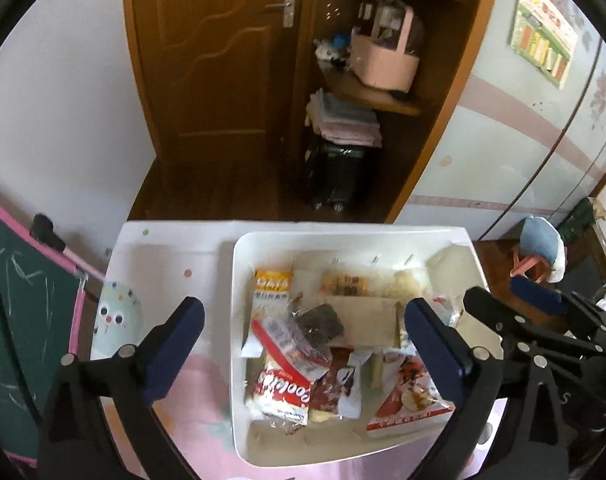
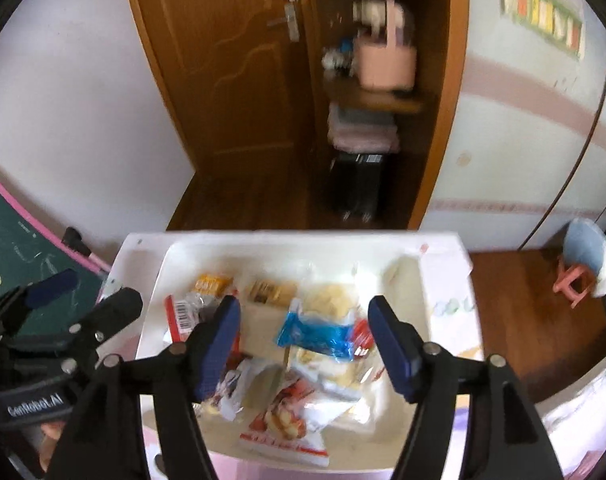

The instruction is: Organize snacks

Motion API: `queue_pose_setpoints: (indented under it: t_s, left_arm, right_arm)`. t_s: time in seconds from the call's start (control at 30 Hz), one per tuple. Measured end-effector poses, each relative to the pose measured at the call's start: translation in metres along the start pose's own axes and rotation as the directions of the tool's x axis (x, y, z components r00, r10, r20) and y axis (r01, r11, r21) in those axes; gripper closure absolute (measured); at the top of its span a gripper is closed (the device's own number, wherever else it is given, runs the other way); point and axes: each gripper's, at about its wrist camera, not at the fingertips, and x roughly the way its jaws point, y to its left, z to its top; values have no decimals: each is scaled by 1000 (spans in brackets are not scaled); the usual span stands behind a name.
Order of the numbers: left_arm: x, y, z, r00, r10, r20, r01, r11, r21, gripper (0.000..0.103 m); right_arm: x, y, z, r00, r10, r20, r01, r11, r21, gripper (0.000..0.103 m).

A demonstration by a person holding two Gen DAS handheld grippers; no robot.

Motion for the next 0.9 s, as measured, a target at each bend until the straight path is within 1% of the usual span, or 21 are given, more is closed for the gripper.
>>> queue_pose_setpoints:
  t_s: [0.1,0.2,0.4,0.5,0.67,0.9]
  left_arm:
    - [-2,2,-4,1000,19,1,-19,1000,10,3]
    - [-8,1,-7,1000,21,8,-21,1000,17,3]
    - [-31,-6,-9,999,23,35,-24,999,36,2]
    - [-48,-9,-10,998,27,56,-29,998,47,2]
    - [-86,-14,-16,995,27,99,-33,997,66,1]
    - [-142,-22,-35,989,18,146,-34,994,107,1]
  right_arm:
    - [1,1,-4,1000,-10,-5,10,1000,-4,36]
    - [-2,5,-6,1000,-20,-3,20,1000,-13,33]
    - [-22,10,-3,999,-36,26,36,999,-26,33]
    - [-35,10,-2,999,-33,32,33,999,-13,32]
    - [-67,14,-5,997,-43,69,43,999,-11,32]
    - [-122,24,-24,991,-43,127,47,998,-31,31]
